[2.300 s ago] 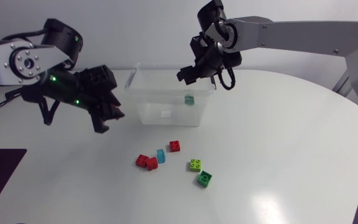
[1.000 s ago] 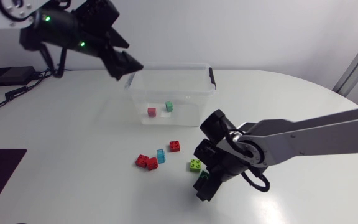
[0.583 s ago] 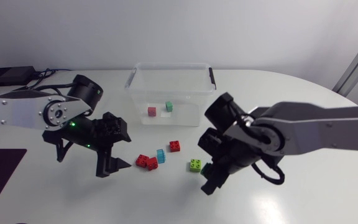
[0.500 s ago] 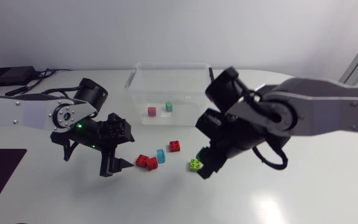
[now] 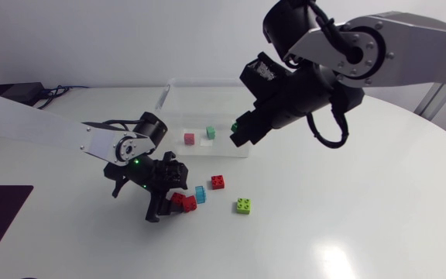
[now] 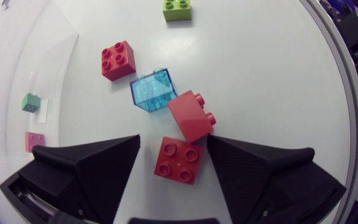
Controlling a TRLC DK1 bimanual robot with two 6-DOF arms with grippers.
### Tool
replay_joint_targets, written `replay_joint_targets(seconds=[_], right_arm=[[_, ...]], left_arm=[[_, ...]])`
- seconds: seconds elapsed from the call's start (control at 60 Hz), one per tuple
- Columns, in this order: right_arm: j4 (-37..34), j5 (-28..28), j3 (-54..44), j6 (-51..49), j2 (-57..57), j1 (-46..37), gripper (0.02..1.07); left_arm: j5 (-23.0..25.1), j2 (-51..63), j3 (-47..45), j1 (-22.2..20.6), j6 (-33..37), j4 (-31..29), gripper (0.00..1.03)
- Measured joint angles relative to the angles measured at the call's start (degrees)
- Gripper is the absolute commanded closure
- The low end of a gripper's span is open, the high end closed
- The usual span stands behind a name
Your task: Place the duplo bricks in the container
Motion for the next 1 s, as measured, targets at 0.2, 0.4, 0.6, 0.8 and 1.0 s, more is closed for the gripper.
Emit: replay_joint_targets(seconds=[0.2, 0.4, 0.6, 0.8, 1.0], right_arm=[[4.83, -0.02, 5.07, 0.74, 4.07, -2.97, 0.77], [10.05, 0.11, 10.25, 1.31, 9.31, -5.81, 0.76], [17.11, 0.24, 12.15, 1.29, 18.21, -8.17, 0.75], [18.40, 0.37, 16.39, 1.25, 25.92, -10.05, 0.39], [17.22, 0.70, 16.13, 0.96, 22.91, -10.05, 0.08]], left_arm=[[-0.04, -1.14, -0.50, 0.28, 0.20, -2.78, 0.71], [-0.26, -13.97, -2.01, 2.45, 0.11, -10.08, 0.71], [0.00, -28.17, 2.32, 3.19, -2.54, -14.67, 0.71], [0.46, -29.05, 10.86, 4.04, -10.71, -9.16, 0.71], [0.31, -19.02, 21.20, 5.77, -23.34, 5.14, 0.63]])
